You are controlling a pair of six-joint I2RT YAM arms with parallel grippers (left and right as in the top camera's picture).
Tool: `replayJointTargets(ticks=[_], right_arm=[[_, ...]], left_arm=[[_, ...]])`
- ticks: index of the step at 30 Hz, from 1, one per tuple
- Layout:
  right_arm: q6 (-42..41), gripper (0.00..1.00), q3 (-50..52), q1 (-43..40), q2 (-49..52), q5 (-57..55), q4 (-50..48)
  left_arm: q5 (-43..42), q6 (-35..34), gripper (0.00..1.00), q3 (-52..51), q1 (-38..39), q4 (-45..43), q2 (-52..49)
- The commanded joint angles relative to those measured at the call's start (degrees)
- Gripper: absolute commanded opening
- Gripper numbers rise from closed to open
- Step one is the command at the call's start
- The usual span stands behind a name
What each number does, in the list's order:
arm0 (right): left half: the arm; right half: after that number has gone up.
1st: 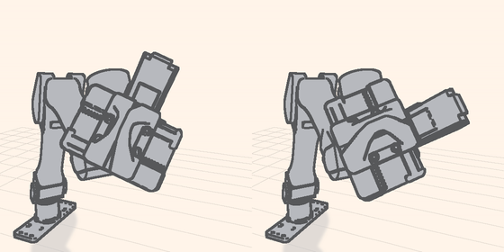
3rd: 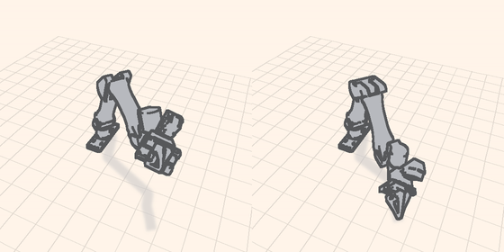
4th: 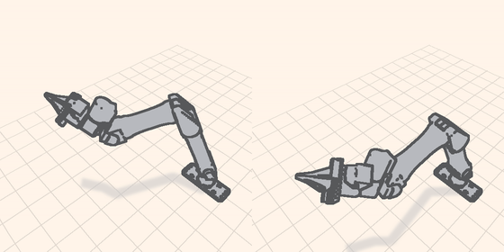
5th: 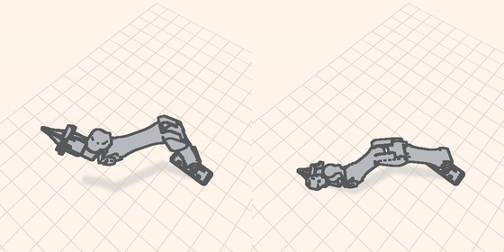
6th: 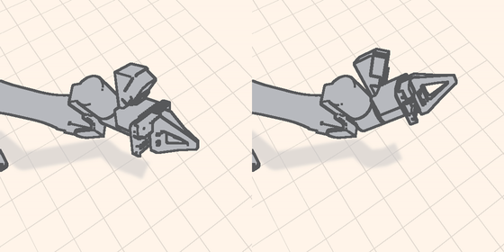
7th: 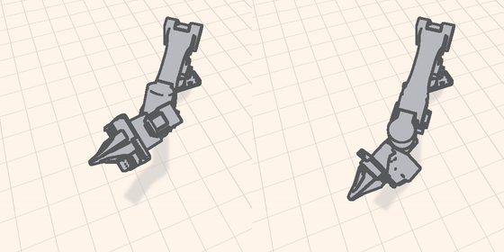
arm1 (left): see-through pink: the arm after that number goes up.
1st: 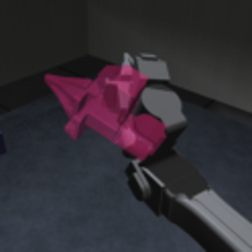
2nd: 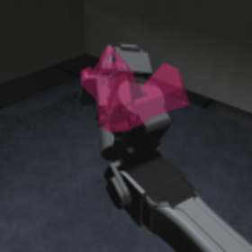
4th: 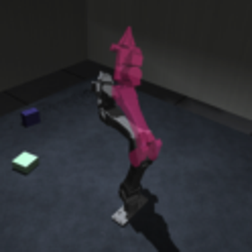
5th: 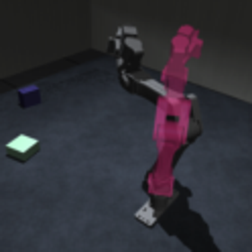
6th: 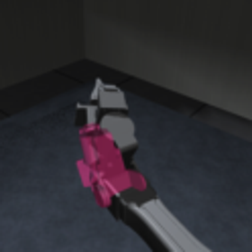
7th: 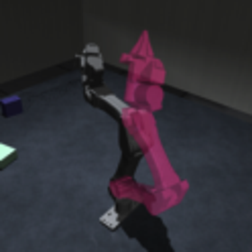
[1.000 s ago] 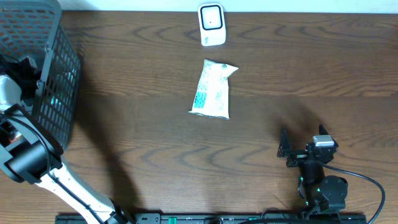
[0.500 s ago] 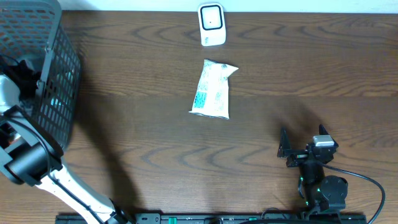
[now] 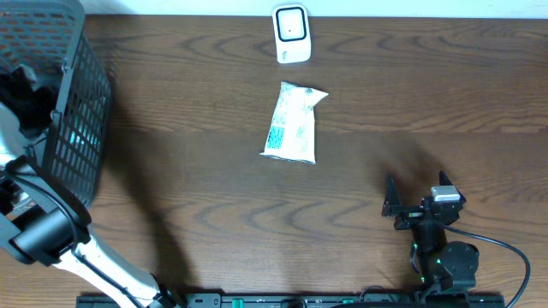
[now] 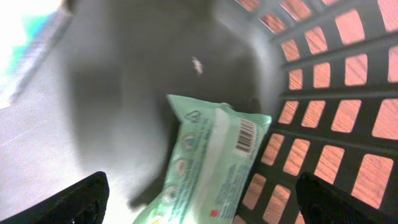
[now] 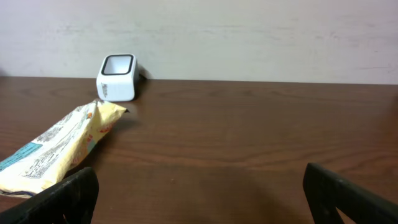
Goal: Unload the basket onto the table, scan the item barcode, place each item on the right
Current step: 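Grasp the green wipes packet with the left gripper and lift it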
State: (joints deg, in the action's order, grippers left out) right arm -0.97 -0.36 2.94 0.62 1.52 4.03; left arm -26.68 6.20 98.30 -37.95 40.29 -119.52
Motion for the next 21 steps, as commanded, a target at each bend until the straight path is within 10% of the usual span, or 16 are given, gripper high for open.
replayJointTargets(ticks=[1, 14, 21], right_arm=[[0.4, 0.99, 0.0, 0.4, -0.3, -0.1, 0.3], [0.4, 0.99, 0.0, 0.4, -0.3, -0.1, 0.3], [0.4, 0.99, 0.0, 0.4, -0.3, -0.1, 0.3]], left_arm=[[-0.7, 3.7, 0.95, -0.7, 1.4, -0.5, -3.2], [9.2, 5.1, 0.86, -0.7, 2.0, 1.1, -9.3], [13.7, 5.4, 0.37, -0.5, 1.7, 0.8, -9.6]])
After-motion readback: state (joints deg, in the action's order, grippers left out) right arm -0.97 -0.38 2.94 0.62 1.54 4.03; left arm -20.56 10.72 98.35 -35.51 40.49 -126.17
